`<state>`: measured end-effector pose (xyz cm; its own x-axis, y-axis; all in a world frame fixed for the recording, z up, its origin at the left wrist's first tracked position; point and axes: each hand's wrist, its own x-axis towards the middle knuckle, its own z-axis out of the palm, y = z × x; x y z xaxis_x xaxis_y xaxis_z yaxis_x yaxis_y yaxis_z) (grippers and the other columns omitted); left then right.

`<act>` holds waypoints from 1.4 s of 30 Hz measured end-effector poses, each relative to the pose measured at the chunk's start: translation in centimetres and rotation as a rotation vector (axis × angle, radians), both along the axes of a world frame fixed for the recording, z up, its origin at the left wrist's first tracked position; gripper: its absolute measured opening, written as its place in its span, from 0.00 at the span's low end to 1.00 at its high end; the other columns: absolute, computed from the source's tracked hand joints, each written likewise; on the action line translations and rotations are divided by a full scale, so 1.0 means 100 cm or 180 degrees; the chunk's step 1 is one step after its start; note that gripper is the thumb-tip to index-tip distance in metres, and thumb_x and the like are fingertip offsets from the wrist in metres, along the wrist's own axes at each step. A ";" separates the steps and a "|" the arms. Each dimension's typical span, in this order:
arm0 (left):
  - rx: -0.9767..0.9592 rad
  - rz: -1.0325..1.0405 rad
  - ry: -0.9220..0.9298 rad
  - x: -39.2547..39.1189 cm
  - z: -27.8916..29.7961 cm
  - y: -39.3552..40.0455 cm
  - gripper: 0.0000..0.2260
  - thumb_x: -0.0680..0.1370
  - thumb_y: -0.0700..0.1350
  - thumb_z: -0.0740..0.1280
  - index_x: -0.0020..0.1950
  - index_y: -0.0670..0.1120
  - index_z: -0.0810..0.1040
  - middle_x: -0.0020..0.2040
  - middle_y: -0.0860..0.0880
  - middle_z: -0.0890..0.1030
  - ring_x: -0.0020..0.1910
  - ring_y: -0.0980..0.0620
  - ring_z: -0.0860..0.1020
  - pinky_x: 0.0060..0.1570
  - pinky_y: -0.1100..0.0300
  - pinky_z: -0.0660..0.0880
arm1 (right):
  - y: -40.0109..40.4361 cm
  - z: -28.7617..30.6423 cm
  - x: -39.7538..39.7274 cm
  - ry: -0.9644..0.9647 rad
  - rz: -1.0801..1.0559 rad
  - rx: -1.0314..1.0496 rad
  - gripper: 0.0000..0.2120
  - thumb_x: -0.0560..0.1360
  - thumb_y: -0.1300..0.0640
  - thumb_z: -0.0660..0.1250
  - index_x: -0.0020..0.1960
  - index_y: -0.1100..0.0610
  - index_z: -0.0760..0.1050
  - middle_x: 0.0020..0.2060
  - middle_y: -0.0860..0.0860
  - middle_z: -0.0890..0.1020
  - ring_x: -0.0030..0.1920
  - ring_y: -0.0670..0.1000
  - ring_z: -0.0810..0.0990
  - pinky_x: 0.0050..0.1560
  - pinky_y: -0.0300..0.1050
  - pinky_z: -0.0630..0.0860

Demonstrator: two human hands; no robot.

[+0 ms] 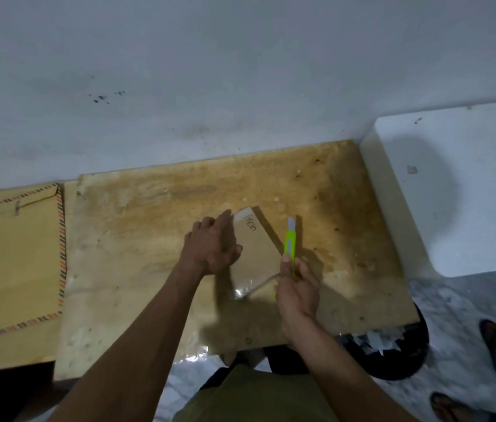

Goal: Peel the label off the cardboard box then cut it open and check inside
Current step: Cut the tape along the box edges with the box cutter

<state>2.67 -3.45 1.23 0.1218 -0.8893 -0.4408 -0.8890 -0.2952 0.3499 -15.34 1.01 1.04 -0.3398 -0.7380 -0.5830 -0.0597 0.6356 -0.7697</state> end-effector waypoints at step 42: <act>-0.0176 0.0401 0.0219 -0.027 -0.026 0.051 0.39 0.76 0.65 0.62 0.80 0.54 0.47 0.79 0.41 0.36 0.76 0.38 0.32 0.75 0.41 0.39 | -0.017 -0.007 -0.021 0.1385 0.1737 -0.1126 0.18 0.80 0.54 0.58 0.70 0.48 0.71 0.54 0.55 0.83 0.52 0.58 0.81 0.52 0.48 0.78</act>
<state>-0.07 1.67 -1.34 0.2053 -0.8921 -0.4026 -0.8195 -0.3815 0.4275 -17.44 -0.67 0.35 -0.0193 -0.9836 -0.1796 -0.6359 0.1507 -0.7569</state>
